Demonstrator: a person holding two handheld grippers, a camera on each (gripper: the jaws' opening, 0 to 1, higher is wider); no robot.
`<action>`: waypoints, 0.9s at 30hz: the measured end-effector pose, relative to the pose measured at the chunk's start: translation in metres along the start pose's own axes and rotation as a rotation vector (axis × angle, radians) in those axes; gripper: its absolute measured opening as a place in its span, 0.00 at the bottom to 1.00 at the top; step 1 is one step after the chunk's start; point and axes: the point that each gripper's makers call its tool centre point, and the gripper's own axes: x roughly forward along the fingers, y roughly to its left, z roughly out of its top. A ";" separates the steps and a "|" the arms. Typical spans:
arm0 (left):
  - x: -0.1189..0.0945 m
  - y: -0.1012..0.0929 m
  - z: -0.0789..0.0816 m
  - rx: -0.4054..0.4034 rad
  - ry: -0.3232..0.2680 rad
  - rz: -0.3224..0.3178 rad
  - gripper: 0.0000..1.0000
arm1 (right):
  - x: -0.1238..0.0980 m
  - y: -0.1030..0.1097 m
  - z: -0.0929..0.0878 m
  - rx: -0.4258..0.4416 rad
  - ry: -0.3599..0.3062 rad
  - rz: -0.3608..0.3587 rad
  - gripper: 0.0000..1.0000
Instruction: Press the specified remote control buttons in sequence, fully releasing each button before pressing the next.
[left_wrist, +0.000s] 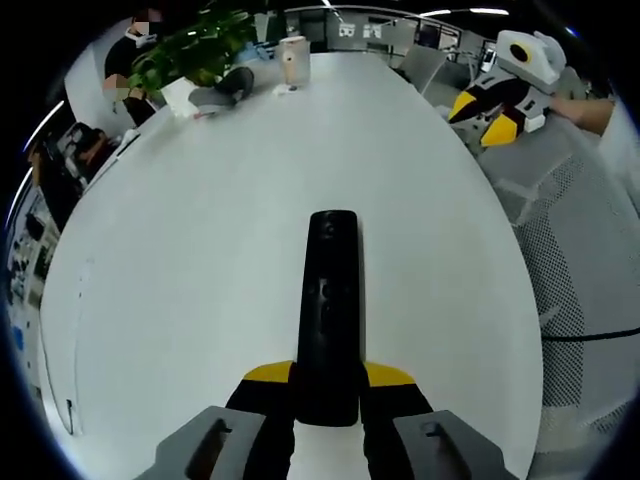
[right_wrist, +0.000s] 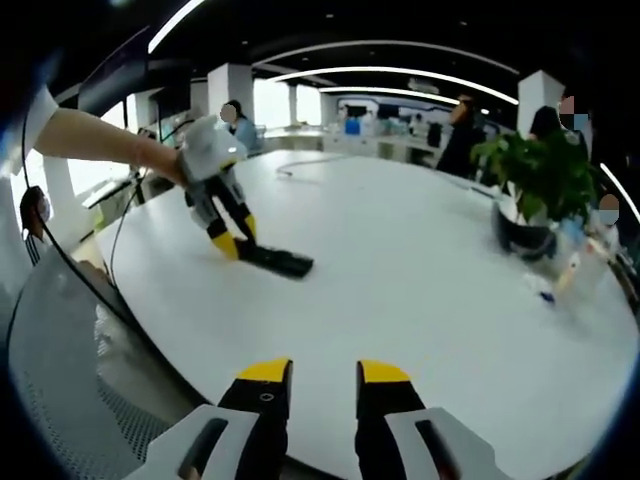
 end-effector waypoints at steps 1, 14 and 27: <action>0.000 0.000 0.000 0.000 0.000 0.000 0.23 | 0.000 0.000 0.000 0.000 0.001 0.002 0.22; 0.000 -0.013 0.001 0.002 0.010 -0.002 0.23 | 0.001 0.003 -0.003 0.002 0.017 0.019 0.20; 0.000 -0.027 0.001 0.016 0.005 -0.009 0.23 | 0.002 0.002 -0.005 0.018 0.026 0.023 0.18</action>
